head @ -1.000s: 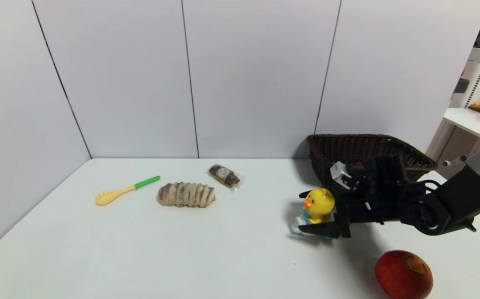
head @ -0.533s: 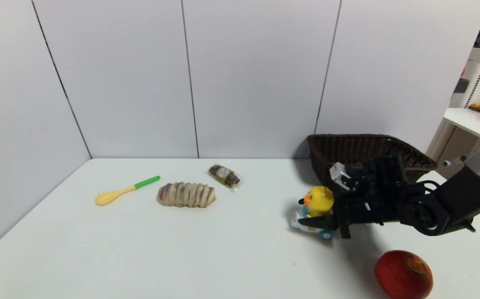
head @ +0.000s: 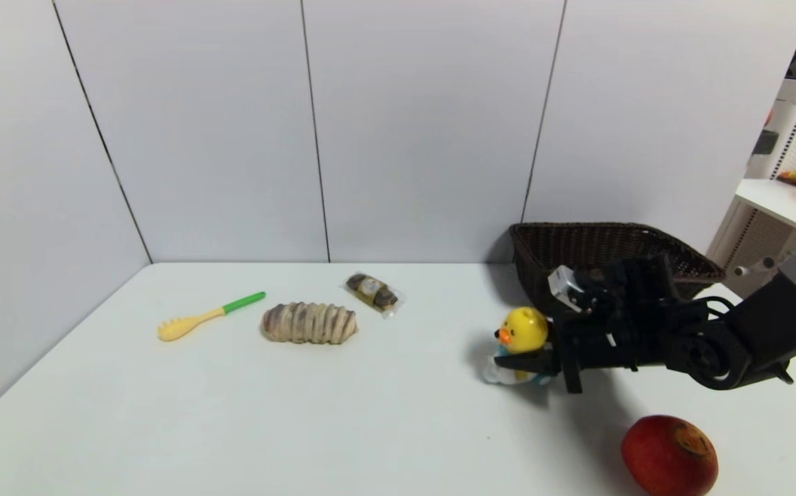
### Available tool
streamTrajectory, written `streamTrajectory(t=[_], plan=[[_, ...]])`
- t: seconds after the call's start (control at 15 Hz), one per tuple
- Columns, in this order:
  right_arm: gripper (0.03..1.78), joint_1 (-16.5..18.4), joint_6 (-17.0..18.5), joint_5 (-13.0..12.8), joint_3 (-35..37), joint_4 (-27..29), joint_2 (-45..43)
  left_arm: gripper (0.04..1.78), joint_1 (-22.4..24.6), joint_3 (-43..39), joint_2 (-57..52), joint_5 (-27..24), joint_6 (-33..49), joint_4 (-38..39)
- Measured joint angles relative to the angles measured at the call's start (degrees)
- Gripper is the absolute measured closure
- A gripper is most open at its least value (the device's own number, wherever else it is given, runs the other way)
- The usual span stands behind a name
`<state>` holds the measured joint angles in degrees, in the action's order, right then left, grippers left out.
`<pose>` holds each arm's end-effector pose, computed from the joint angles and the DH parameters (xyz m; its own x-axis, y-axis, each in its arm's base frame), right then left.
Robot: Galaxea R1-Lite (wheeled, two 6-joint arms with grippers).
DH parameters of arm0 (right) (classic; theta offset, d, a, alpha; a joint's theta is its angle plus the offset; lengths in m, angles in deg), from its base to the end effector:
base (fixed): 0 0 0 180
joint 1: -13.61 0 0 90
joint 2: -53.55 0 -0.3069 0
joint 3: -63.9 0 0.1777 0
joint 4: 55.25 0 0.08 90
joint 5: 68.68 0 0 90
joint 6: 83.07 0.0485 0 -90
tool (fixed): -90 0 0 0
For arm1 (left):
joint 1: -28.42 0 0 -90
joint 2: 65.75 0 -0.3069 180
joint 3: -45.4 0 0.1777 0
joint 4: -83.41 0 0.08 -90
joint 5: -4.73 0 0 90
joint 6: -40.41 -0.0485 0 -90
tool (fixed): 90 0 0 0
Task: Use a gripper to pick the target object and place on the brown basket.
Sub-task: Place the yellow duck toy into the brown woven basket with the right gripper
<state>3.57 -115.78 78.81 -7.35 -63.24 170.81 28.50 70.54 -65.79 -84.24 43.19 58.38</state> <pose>0.3351 0.1009 0.0796 0.2699 0.9042 -0.3310 -0.9570 0.2898 0.0113 -0.0176 0.0008 0.0757 0.9998 0.0194 0.0026 -0.0192 0.9986 -0.0485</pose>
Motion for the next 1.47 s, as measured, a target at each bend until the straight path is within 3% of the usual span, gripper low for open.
streamTrajectory(t=[0.07,0.27,0.47,0.67,1.0,1.2,1.47], plan=[[1.46,0.28,0.52,-0.11,-0.11,1.12,-1.08,0.13,0.0,0.0,0.0,0.0,0.0,0.0],[1.43,1.72,3.55,-0.41,-2.65,5.56,-6.62,0.13,0.0,0.0,0.0,0.0,0.0,0.0],[1.43,3.45,10.65,-0.57,-7.35,10.93,-14.48,0.13,0.0,0.0,0.0,-0.02,0.0,-0.02],[1.43,7.47,17.55,-1.23,-13.36,11.85,-19.88,0.13,0.0,0.0,0.0,0.0,-0.02,0.0],[1.43,17.53,18.32,-3.45,-22.65,11.63,-18.79,0.13,0.0,0.0,0.0,-0.02,0.0,0.0],[1.43,19.81,17.6,-3.52,-25.55,11.11,-13.24,0.13,0.0,0.0,0.0,-0.02,-0.02,-0.02],[1.43,20.39,16.23,-3.5,-33.23,10.96,-2.07,0.13,0.0,0.0,0.0,0.0,-0.02,0.0]])
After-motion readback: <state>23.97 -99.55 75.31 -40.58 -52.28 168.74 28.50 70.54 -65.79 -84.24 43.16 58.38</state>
